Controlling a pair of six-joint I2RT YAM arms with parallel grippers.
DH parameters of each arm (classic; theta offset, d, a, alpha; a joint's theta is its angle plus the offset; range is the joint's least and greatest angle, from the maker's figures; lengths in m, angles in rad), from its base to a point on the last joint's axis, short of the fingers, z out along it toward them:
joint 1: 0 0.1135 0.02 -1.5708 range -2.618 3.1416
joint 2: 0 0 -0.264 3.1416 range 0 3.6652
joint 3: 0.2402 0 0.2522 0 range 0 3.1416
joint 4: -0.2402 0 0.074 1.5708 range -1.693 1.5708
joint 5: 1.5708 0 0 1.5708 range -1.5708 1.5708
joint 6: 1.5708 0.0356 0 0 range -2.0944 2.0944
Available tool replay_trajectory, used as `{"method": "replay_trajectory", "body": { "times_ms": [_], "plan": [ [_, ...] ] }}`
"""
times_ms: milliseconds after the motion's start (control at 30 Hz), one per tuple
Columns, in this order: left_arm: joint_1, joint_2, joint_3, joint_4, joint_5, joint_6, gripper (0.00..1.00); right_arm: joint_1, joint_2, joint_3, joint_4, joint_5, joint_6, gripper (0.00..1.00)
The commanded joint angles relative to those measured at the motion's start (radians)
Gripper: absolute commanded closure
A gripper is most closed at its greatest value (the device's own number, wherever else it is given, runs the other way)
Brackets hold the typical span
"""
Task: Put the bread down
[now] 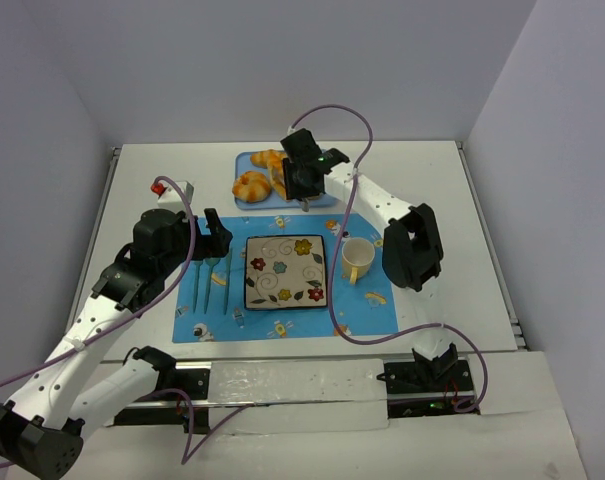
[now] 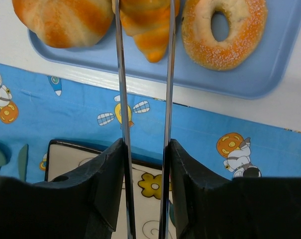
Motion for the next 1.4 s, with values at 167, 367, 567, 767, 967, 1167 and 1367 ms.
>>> {"method": "replay_trajectory", "body": {
  "times_ms": [167, 367, 567, 767, 967, 1167, 1367],
  "plan": [
    [0.007, -0.003, 0.001, 0.026, 0.008, 0.003, 0.01, 0.005, -0.128, -0.047, 0.047, 0.034, 0.007, 0.90],
    [0.006, -0.003, 0.001, 0.025, 0.005, 0.003, 0.01, 0.005, -0.195, -0.087, 0.062, 0.043, 0.007, 0.91],
    [0.006, 0.000, 0.001, 0.023, 0.003, 0.003, 0.01, 0.005, -0.266, -0.136, 0.088, 0.042, 0.007, 0.92],
    [0.006, 0.002, 0.003, 0.023, 0.002, 0.003, 0.01, 0.021, -0.353, -0.197, 0.091, 0.038, 0.004, 0.92],
    [0.006, 0.001, 0.003, 0.022, 0.000, 0.003, 0.01, 0.089, -0.523, -0.364, 0.131, 0.019, 0.012, 0.93],
    [0.007, -0.006, 0.003, 0.022, 0.002, 0.005, 0.01, 0.192, -0.732, -0.555, 0.139, 0.009, 0.026, 0.92],
    [0.006, -0.013, 0.003, 0.020, -0.001, 0.005, 0.01, 0.305, -0.871, -0.743, 0.136, 0.029, 0.070, 0.92]
  ]
}}
